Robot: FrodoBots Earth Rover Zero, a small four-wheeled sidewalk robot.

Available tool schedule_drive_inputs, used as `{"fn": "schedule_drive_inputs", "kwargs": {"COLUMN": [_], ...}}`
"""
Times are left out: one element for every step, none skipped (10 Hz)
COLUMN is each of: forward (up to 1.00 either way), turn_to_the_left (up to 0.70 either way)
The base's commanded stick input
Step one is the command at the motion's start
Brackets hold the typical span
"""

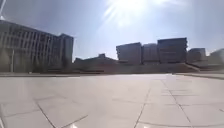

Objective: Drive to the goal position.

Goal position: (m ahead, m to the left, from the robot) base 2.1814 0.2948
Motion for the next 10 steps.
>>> {"fn": "schedule_drive_inputs", "kwargs": {"forward": [1.00,1.00,1.00,1.00,1.00,1.00,1.00,1.00,1.00,1.00], "turn_to_the_left": [0.00,-0.01,-0.03,-0.09,-0.26,-0.34,-0.34,-0.34,-0.34,-0.34]}}
